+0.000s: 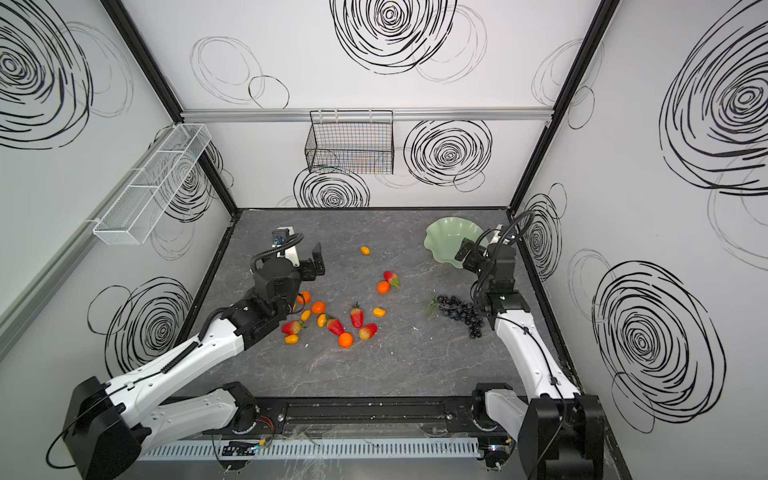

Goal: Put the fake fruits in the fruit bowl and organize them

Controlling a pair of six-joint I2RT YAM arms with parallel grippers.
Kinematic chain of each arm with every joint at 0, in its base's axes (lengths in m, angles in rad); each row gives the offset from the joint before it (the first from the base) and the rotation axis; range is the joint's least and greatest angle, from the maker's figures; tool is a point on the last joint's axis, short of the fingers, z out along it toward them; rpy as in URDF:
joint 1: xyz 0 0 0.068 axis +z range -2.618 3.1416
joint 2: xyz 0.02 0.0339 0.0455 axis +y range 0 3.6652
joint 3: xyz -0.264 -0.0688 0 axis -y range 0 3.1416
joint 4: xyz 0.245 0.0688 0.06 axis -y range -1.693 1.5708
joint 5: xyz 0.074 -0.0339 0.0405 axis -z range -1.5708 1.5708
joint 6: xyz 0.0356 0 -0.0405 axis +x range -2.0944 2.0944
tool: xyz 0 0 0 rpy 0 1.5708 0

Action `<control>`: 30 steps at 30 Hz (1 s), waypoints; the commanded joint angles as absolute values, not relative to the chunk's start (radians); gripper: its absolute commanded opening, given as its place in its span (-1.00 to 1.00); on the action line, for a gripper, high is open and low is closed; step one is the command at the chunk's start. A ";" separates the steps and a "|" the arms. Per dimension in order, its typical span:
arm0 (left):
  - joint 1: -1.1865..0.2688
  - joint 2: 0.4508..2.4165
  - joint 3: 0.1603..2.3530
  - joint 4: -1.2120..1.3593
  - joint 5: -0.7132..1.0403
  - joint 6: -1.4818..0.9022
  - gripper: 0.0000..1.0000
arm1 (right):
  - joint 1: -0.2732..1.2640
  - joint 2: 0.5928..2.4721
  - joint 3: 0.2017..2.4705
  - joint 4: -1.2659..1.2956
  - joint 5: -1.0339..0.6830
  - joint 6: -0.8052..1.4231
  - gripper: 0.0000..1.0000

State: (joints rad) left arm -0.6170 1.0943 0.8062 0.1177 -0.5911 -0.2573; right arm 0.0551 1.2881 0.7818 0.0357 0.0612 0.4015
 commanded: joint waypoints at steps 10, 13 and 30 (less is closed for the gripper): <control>-0.469 1.155 0.811 -0.011 -0.044 -0.528 0.99 | 0.202 1.650 1.145 -0.386 0.012 0.250 1.00; -0.454 1.174 0.786 0.058 0.066 -0.560 0.99 | 0.262 1.762 1.261 -0.493 0.097 0.210 0.88; -0.441 1.403 0.833 0.395 0.232 -0.746 0.99 | 0.331 2.137 1.579 -0.650 0.339 0.147 0.27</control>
